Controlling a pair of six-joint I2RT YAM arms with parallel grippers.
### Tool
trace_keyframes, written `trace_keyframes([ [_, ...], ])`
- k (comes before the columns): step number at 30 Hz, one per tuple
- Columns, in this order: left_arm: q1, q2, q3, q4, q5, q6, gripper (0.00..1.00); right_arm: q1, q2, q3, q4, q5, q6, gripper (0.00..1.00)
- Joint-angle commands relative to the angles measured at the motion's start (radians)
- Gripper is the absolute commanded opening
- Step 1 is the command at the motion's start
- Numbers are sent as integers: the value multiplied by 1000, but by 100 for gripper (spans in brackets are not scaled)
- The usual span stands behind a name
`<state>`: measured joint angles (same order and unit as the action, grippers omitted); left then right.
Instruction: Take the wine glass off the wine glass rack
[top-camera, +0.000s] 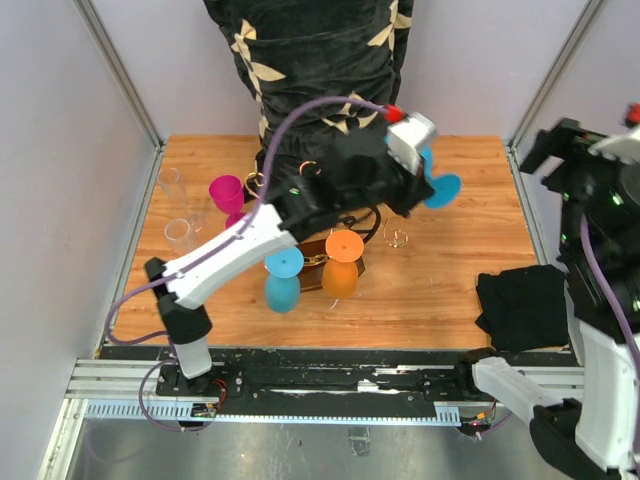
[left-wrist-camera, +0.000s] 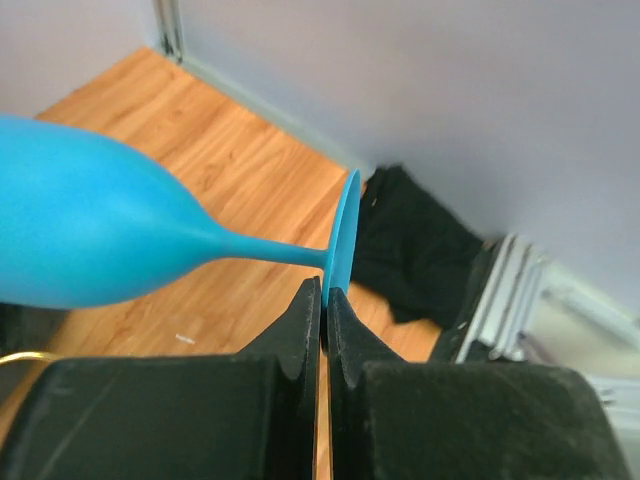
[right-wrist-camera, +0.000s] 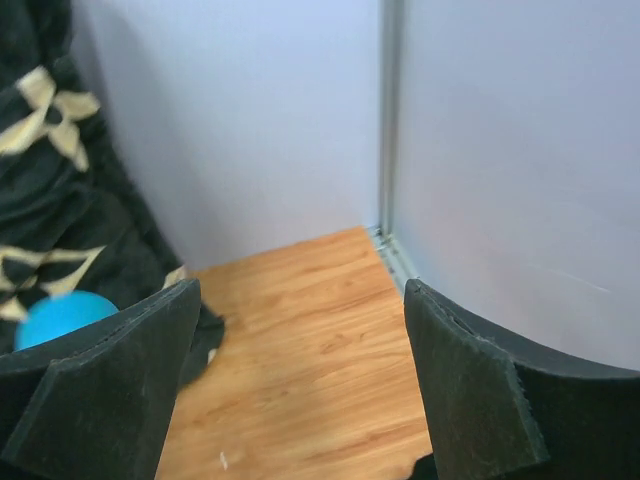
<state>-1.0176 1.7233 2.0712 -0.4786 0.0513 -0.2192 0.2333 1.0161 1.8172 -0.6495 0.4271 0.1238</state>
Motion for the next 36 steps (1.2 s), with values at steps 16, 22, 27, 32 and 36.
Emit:
trace_keyframes([
  [16,-440,378,-48,386,-836,807,0,-15,-168,-88,134,170,-80,84],
  [22,-427,467,-148,665,-884,985,1,-14,-196,-81,131,153,-69,84],
  [27,-399,575,-171,821,-901,1134,1,-15,-216,-32,70,129,-67,83],
  [32,-386,675,-140,884,-900,1193,1,-14,-232,-18,37,104,-71,84],
  [36,-370,746,-132,907,-905,1207,0,-13,-237,-25,34,74,-57,84],
])
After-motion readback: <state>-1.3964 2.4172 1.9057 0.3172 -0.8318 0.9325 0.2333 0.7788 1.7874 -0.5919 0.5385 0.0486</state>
